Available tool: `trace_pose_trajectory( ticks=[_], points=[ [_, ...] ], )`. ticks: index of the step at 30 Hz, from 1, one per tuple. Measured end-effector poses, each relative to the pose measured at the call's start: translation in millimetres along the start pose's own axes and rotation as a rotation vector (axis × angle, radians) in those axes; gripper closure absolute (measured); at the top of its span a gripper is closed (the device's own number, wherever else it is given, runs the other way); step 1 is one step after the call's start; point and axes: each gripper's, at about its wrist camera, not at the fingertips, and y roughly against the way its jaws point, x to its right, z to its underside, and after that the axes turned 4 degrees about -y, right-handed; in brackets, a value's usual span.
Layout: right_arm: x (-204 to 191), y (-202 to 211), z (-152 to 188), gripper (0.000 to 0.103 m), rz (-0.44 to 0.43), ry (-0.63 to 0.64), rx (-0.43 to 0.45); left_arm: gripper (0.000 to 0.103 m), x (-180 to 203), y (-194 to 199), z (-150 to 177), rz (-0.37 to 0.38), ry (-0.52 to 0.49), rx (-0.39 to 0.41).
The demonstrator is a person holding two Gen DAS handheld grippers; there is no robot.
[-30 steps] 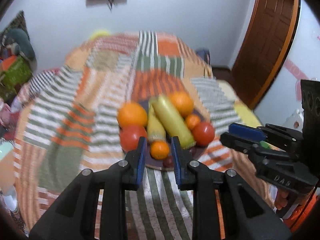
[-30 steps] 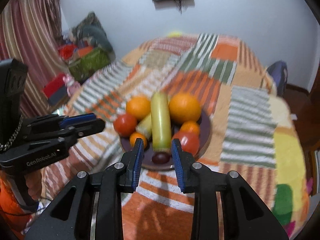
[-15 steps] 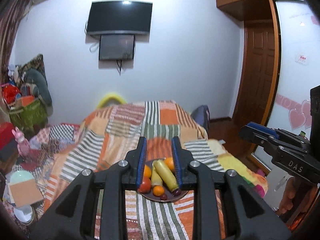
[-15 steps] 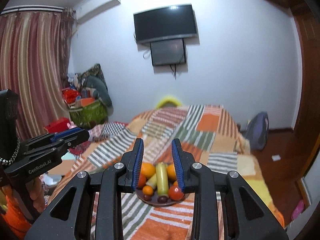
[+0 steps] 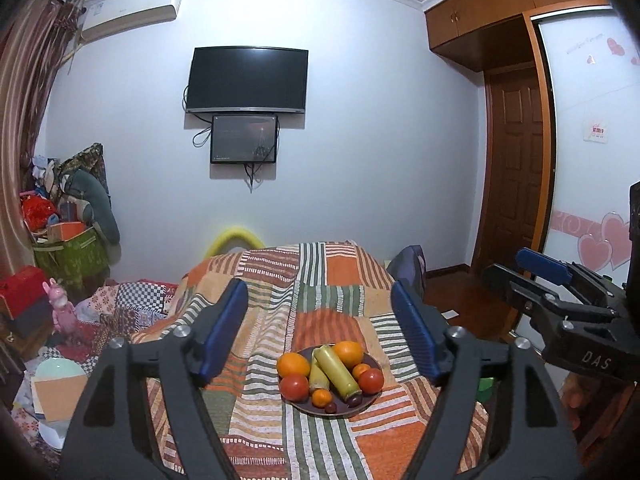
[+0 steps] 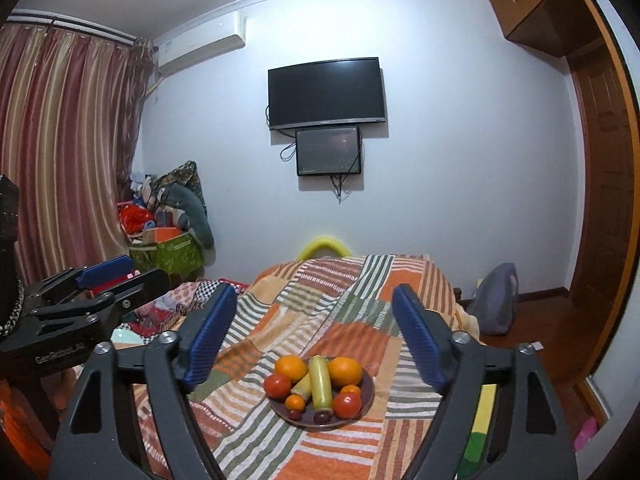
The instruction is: Organize fruits
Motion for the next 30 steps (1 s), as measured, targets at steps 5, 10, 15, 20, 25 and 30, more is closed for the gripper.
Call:
trace_pose_trajectory(
  ticks=[5, 10, 15, 20, 25, 30],
  points=[
    [-1.4, 8.4, 0.9, 0.013, 0.020, -0.003, 0.013, 0.016, 1.4, 6.9, -0.5, 0.000, -0.001, 0.011],
    [-1.5, 14.0, 3.5, 0.001, 0.047, -0.006, 0.033, 0.007, 6.2, 11.5, -0.2, -0.010, -0.003, 0.020],
    [0.3, 14.6, 3.8, 0.000, 0.052, -0.012, 0.035, 0.004, 7.2, 9.0, 0.5, -0.025, 0.000, 0.025],
    [1.0, 15.8, 5.2, 0.000, 0.055, -0.013, 0.032, 0.002, 7.6, 8.2, 2.1, -0.028, -0.002, 0.025],
    [0.8, 16.0, 6.0, 0.000, 0.058, -0.013, 0.033, 0.000, 6.8, 7.8, 3.4, -0.029, 0.002, 0.020],
    [1.1, 16.0, 4.7, 0.000, 0.060, -0.014, 0.033, 0.000, 7.1, 5.9, 2.7, -0.034, 0.007, 0.014]
  ],
)
